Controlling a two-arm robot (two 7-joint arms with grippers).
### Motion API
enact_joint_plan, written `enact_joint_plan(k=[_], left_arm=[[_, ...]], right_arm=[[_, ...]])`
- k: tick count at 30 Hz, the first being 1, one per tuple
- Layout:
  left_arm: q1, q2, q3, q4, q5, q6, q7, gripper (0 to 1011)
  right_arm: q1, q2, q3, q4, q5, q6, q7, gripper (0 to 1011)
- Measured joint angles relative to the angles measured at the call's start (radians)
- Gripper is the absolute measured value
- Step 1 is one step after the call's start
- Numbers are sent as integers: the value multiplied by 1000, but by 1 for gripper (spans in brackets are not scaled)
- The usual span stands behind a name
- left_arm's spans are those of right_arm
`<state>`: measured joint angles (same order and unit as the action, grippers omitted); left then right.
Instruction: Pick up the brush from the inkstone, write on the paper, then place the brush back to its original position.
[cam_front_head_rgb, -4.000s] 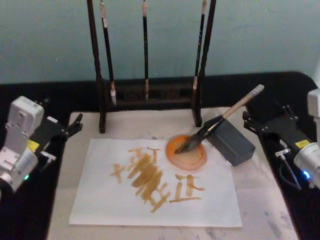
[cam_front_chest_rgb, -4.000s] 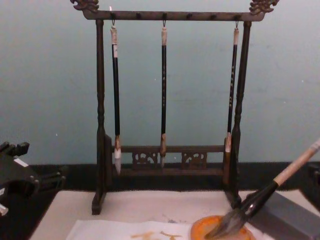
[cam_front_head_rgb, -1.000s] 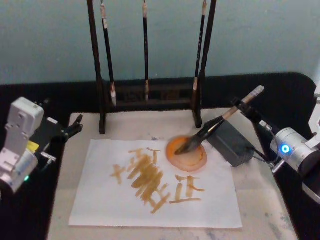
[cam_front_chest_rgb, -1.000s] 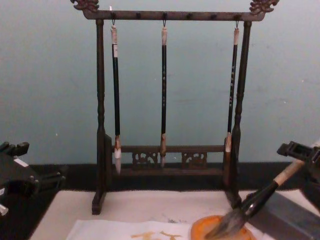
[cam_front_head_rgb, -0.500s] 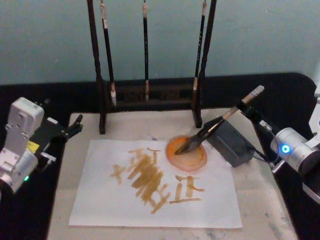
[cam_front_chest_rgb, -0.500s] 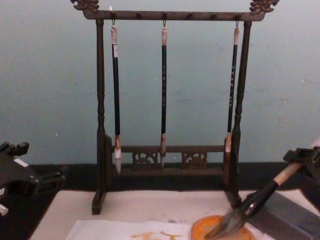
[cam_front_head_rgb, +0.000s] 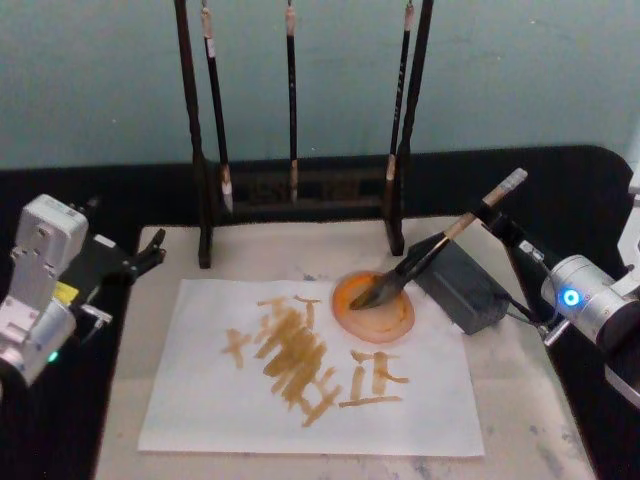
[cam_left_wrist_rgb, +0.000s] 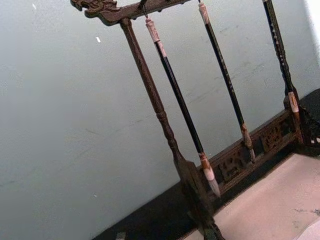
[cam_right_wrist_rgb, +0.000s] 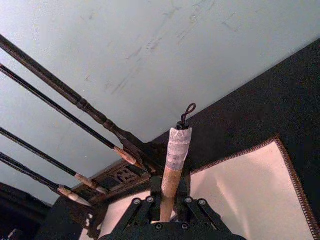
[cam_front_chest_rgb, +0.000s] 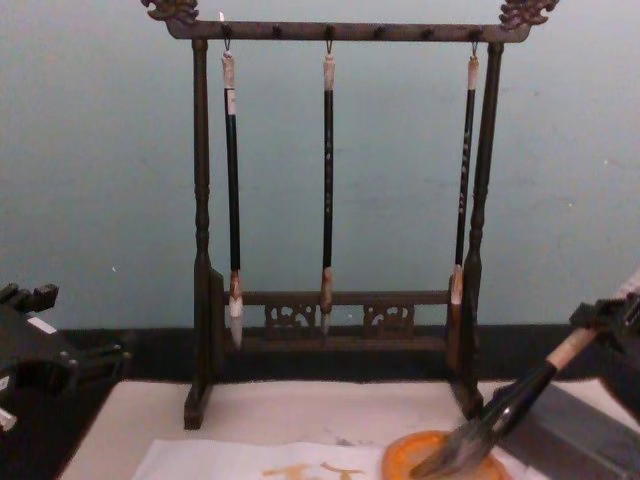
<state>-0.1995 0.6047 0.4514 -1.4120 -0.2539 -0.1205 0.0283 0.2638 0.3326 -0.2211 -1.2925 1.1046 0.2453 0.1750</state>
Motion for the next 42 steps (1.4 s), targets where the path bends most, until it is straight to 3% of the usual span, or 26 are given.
enact_joint_plan(k=[12, 25, 31, 35, 42], left_arm=[[0, 0, 0, 0, 0, 0, 0, 1010], [0, 0, 0, 0, 0, 0, 0, 1010], [0, 0, 0, 0, 0, 0, 0, 1010], [0, 0, 0, 0, 0, 0, 0, 1010], [0, 0, 0, 0, 0, 0, 0, 1010]], right_arm=[[2, 12, -16, -13, 4, -25, 8, 174], [2, 54, -48, -94, 11, -76, 41, 173], [-1, 93, -81, -160, -41, -128, 67, 173], [8, 113, -109, -197, -100, -164, 91, 173], [39, 116, -150, -220, -203, -201, 120, 173]])
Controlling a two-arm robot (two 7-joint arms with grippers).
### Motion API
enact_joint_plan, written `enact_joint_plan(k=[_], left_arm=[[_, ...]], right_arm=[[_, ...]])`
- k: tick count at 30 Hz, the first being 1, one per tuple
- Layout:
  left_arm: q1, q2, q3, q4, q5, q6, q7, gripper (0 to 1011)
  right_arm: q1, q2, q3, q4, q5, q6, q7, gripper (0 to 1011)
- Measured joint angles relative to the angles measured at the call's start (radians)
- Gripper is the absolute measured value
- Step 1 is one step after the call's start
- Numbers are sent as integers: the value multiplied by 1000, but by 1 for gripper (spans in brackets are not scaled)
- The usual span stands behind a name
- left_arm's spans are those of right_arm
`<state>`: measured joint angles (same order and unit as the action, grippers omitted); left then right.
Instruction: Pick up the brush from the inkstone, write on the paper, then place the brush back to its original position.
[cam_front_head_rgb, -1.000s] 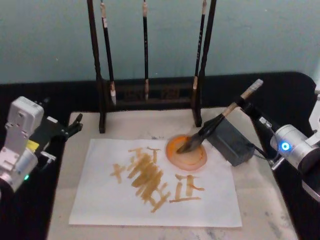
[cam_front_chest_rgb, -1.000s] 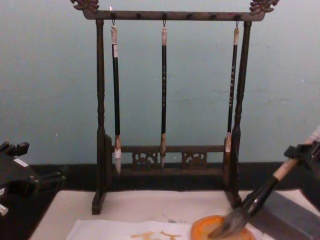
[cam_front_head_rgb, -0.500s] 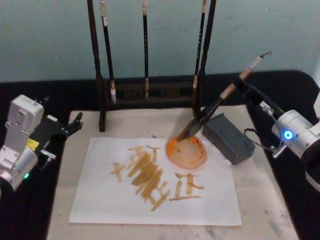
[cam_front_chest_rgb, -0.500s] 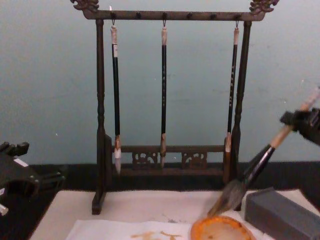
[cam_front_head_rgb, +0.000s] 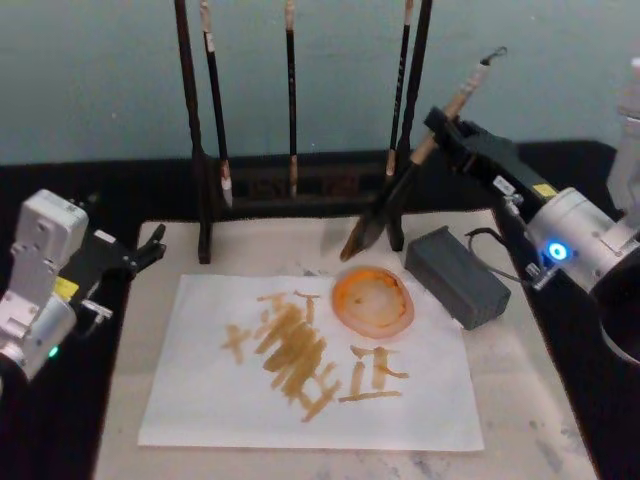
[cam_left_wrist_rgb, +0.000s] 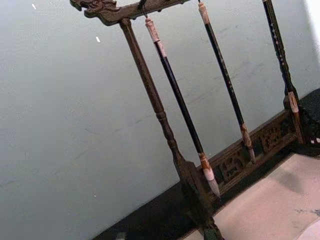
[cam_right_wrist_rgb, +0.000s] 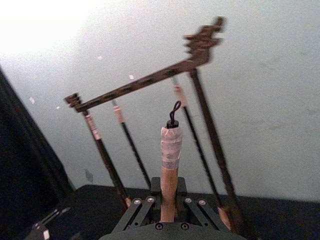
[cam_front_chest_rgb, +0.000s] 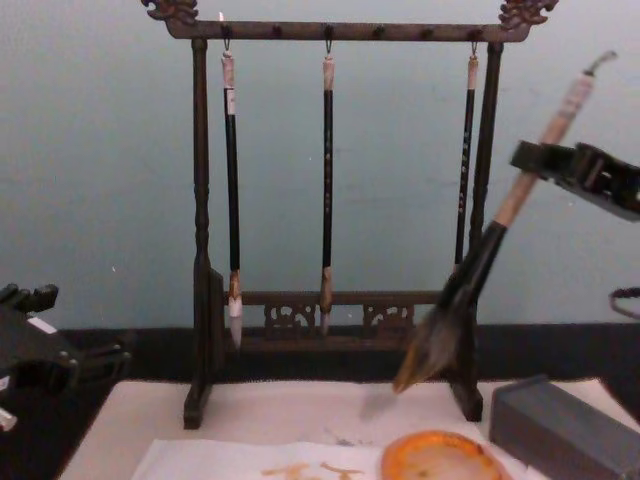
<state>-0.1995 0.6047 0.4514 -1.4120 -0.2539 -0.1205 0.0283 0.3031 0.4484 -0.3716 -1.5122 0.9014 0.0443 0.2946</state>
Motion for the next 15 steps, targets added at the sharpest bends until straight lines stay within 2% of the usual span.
enact_joint_plan(k=[1, 2, 14, 15], left_arm=[[0, 0, 0, 0, 0, 0, 0, 1010], [0, 0, 0, 0, 0, 0, 0, 1010], [0, 0, 0, 0, 0, 0, 0, 1010], [0, 0, 0, 0, 0, 0, 0, 1010]], right_arm=[[8, -3, -10, 0, -24, -6, 8, 173], [8, -3, -10, 0, -24, -6, 8, 173], [60, -37, -88, 43, -196, -60, 52, 173], [60, -37, -88, 43, -196, -60, 52, 173]])
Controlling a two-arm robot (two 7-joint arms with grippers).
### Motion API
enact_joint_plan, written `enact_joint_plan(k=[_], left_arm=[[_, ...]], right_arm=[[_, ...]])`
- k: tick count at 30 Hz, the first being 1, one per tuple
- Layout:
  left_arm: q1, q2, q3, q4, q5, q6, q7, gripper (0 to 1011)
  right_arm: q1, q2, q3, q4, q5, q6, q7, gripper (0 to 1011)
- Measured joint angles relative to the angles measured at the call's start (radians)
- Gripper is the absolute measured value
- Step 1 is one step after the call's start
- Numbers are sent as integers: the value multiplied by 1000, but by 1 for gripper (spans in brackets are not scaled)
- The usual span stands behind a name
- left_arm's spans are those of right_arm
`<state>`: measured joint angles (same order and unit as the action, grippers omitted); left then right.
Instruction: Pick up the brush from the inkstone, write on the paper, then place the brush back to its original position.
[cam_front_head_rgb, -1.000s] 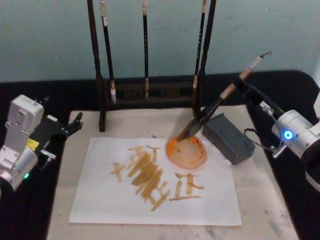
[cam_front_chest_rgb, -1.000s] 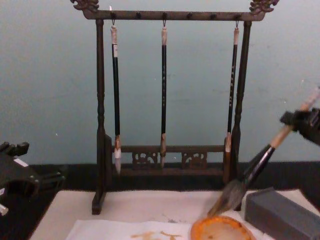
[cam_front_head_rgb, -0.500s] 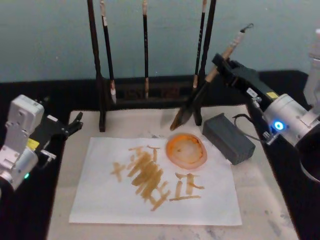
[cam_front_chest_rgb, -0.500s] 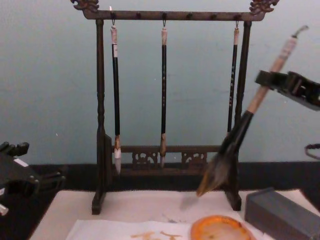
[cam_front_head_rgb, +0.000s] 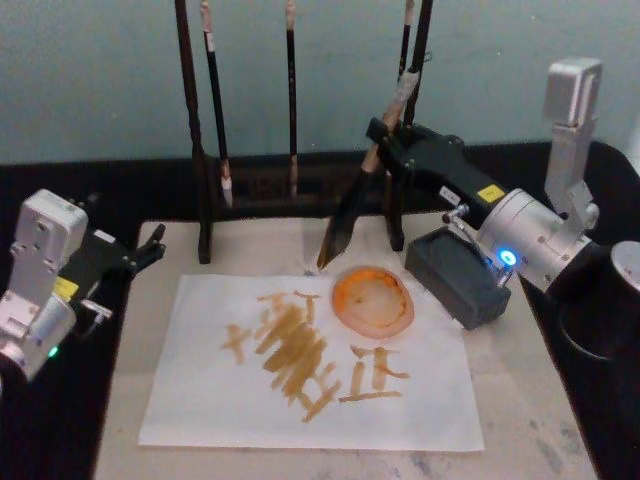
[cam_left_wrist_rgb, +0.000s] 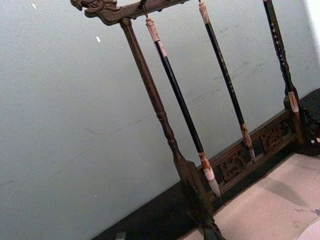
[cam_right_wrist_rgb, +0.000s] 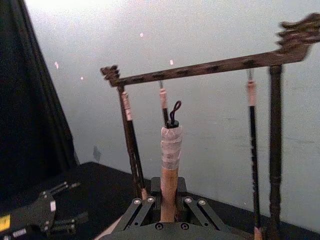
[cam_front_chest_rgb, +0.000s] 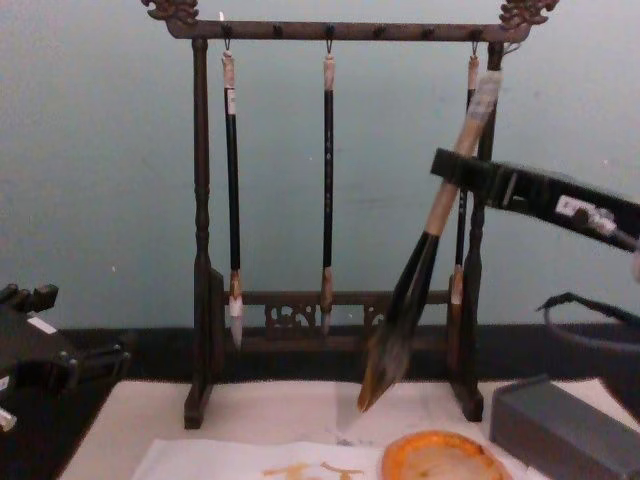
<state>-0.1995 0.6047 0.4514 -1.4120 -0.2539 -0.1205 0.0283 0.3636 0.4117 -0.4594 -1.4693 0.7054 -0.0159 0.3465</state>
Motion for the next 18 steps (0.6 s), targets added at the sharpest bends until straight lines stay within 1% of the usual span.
enact_joint_plan(k=[2, 3, 5, 6, 7, 13, 18], left_arm=[[0, 0, 0, 0, 0, 0, 0, 1010], [0, 0, 0, 0, 0, 0, 0, 1010], [0, 0, 0, 0, 0, 0, 0, 1010], [0, 0, 0, 0, 0, 0, 0, 1010], [0, 0, 0, 0, 0, 0, 0, 1010], [0, 0, 0, 0, 0, 0, 0, 1010], [0, 0, 0, 0, 0, 0, 0, 1010]], right_arm=[[2, -4, -14, 3, -40, -14, 2, 173], [2, -4, -14, 3, -40, -14, 2, 173], [1, -7, -24, 6, -72, -23, 4, 173], [1, -7, -24, 6, -72, -23, 4, 173], [-1, -9, -28, 6, -87, -27, 5, 173], [-6, -17, -40, 9, -134, -38, 10, 173], [-11, -22, -45, 10, -162, -42, 17, 173]])
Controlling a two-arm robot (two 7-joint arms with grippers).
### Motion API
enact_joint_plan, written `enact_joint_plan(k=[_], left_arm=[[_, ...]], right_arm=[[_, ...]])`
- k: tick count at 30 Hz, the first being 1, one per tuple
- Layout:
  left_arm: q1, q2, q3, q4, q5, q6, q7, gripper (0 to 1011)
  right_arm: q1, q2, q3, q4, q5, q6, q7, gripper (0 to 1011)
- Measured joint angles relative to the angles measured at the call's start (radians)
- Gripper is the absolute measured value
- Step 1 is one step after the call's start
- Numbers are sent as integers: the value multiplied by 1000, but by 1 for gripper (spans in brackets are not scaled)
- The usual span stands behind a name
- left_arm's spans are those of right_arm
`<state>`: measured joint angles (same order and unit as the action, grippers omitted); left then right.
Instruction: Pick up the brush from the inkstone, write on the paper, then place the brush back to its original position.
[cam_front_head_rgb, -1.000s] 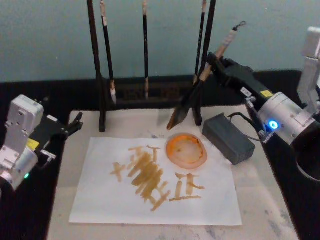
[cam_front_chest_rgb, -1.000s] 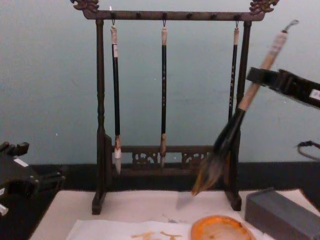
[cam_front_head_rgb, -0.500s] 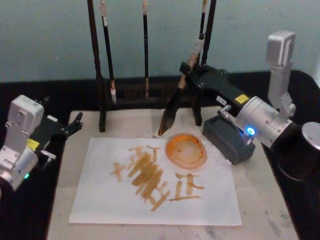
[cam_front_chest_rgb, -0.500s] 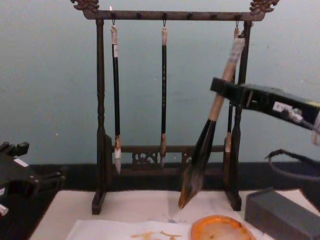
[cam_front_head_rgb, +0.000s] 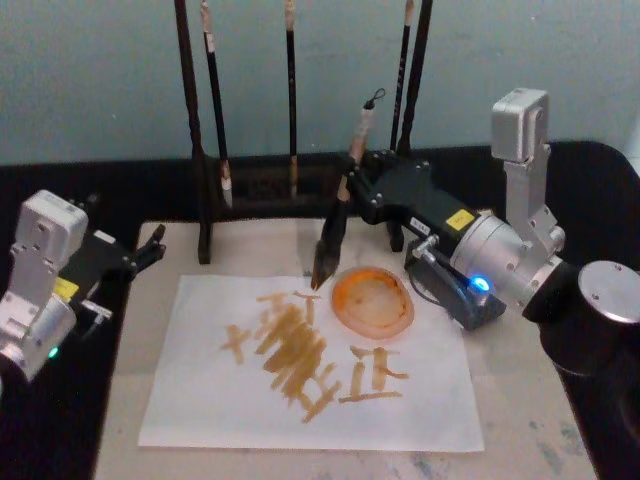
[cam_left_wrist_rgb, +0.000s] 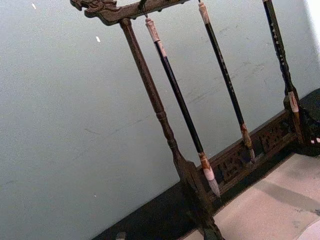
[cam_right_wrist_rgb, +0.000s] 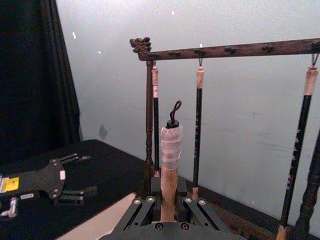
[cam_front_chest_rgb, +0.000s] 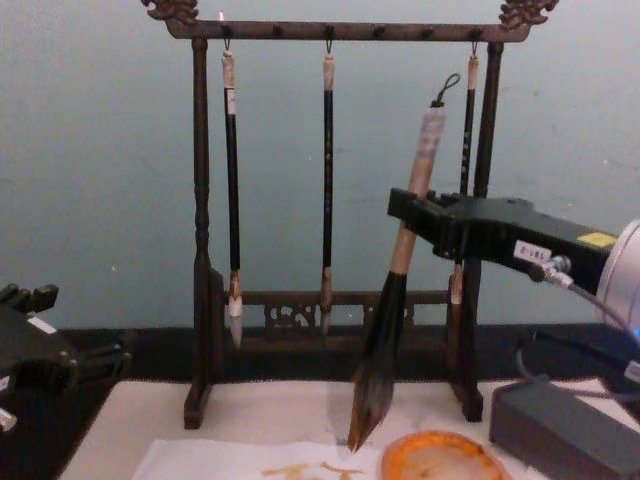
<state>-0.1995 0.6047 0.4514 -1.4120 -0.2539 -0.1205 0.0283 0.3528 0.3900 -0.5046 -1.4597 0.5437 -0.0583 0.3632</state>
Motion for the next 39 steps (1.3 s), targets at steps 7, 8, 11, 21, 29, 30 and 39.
enact_joint_plan(k=[7, 8, 11, 21, 29, 30, 39], left_arm=[[0, 0, 0, 0, 0, 0, 0, 1010], [0, 0, 0, 0, 0, 0, 0, 1010], [0, 0, 0, 0, 0, 0, 0, 1009], [0, 0, 0, 0, 0, 0, 0, 1010], [0, 0, 0, 0, 0, 0, 0, 1010], [0, 0, 0, 0, 0, 0, 0, 1010], [0, 0, 0, 0, 0, 0, 0, 1010]], right_arm=[[-13, -2, -1, -12, -26, 1, 13, 173], [-15, -3, -1, -14, -31, 3, 16, 173], [-19, -4, 0, -17, -41, 5, 19, 173], [-25, -6, -1, -17, -100, -2, 39, 173], [-29, -17, 5, -12, -126, -3, 55, 173], [-30, -18, 6, -12, -128, -3, 56, 173], [-38, -31, 19, -10, -146, 7, 70, 173]])
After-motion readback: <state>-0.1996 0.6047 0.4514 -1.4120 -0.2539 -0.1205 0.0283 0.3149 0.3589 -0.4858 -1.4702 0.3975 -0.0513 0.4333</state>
